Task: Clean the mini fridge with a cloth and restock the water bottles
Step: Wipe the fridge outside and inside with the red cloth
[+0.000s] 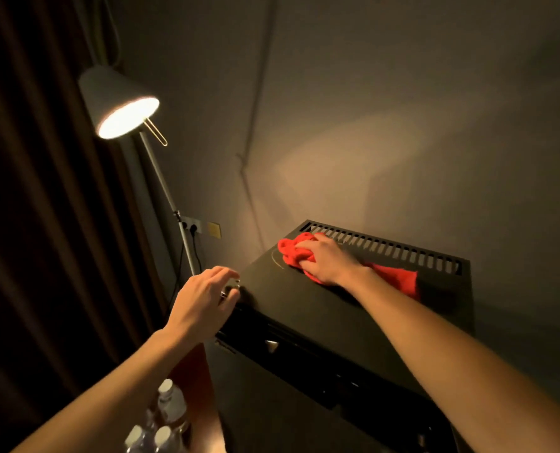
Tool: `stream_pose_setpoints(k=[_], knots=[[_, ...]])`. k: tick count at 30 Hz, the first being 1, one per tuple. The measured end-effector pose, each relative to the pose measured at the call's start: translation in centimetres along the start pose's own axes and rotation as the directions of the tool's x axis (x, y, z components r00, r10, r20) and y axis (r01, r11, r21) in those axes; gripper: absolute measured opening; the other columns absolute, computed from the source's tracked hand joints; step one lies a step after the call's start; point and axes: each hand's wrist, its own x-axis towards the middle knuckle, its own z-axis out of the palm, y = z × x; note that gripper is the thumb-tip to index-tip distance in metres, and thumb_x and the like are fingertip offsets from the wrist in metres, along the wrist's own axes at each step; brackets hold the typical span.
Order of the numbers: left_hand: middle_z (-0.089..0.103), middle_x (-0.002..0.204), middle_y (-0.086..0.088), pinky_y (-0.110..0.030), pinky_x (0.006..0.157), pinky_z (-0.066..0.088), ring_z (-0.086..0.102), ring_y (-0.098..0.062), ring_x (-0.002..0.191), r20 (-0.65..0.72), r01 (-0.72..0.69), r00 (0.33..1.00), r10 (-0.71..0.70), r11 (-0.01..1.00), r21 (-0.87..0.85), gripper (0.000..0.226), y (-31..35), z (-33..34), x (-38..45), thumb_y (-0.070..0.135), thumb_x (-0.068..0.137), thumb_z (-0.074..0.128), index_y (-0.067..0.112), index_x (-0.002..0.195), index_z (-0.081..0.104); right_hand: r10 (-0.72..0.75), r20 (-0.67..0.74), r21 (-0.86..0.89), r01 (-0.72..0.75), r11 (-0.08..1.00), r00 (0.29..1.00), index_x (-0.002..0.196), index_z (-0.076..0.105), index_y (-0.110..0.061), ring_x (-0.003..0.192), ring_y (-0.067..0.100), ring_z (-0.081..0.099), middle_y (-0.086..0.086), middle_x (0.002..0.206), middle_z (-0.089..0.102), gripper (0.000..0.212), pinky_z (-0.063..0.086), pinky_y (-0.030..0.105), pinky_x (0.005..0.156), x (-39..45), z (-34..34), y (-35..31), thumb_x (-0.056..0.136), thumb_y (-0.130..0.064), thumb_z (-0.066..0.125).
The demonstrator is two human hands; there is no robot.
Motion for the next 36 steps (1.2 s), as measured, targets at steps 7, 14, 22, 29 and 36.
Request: stream_pose_setpoints(k=[7, 14, 22, 29, 36], knots=[[0.066, 0.118, 0.0, -0.034, 0.085, 0.048, 0.063, -0.02, 0.104, -0.014, 0.041, 0.999, -0.04, 0.999, 0.033, 0.056, -0.8, -1.9, 0.4, 0.05, 0.084, 0.03, 0.018, 0.114, 0.065, -0.29, 0.04, -0.134, 0.293, 0.947, 0.956, 0.116, 0.065, -0.033, 0.106, 0.03, 0.062, 0.007, 0.114, 0.067, 0.036, 0.048, 0.041, 0.094, 0.7, 1.7, -9.6, 0.081, -0.031, 0.059], [0.06, 0.129, 0.008, -0.035, 0.092, 0.047, 0.057, -0.017, 0.117, 0.089, 0.038, 0.995, -0.035, 0.999, -0.037, 0.048, -1.6, 0.1, 4.4, 0.051, 0.087, 0.04, 0.028, 0.126, 0.058, -0.437, 0.053, -0.143, 0.44, 0.886, 0.898, 0.133, 0.052, -0.038, 0.125, 0.025, 0.05, -0.002, 0.136, 0.052, 0.051, 0.041, 0.047, 0.1, -1.4, 1.8, -8.1, 0.083, -0.033, 0.062], [0.057, 0.132, 0.009, -0.035, 0.097, 0.046, 0.055, -0.016, 0.121, 0.18, -0.077, 0.979, 0.093, 0.993, -0.091, 0.052, -5.8, 3.8, 9.1, 0.055, 0.086, 0.039, 0.029, 0.128, 0.056, 0.089, -0.036, -0.186, -0.094, 0.978, 0.995, 0.118, 0.058, -0.042, 0.114, 0.035, 0.054, 0.002, 0.129, 0.05, 0.038, 0.046, 0.045, 0.097, 4.7, 1.0, -1.6, 0.08, -0.038, 0.059], [0.056, 0.134, 0.007, -0.037, 0.099, 0.045, 0.054, -0.017, 0.122, 0.226, -0.199, 0.944, 0.238, 0.963, -0.182, 0.045, -13.1, 5.7, 12.4, 0.052, 0.094, 0.042, 0.028, 0.13, 0.054, 0.158, -0.017, -0.206, -0.158, 0.966, 0.987, 0.104, 0.07, -0.037, 0.114, 0.025, 0.056, 0.0, 0.116, 0.064, 0.03, 0.043, 0.031, 0.089, 8.2, 1.0, -6.8, 0.079, -0.026, 0.058], [0.06, 0.127, 0.002, -0.034, 0.089, 0.044, 0.057, -0.019, 0.117, 0.235, -0.251, 0.911, 0.34, 0.906, -0.341, 0.036, -12.7, 6.9, 15.1, 0.043, 0.097, 0.047, 0.022, 0.125, 0.058, 0.026, 0.016, -0.168, -0.022, 0.986, 1.0, 0.117, 0.066, -0.035, 0.117, 0.021, 0.057, -0.004, 0.129, 0.059, 0.045, 0.048, 0.036, 0.092, 2.2, 1.9, -13.4, 0.072, -0.03, 0.063]])
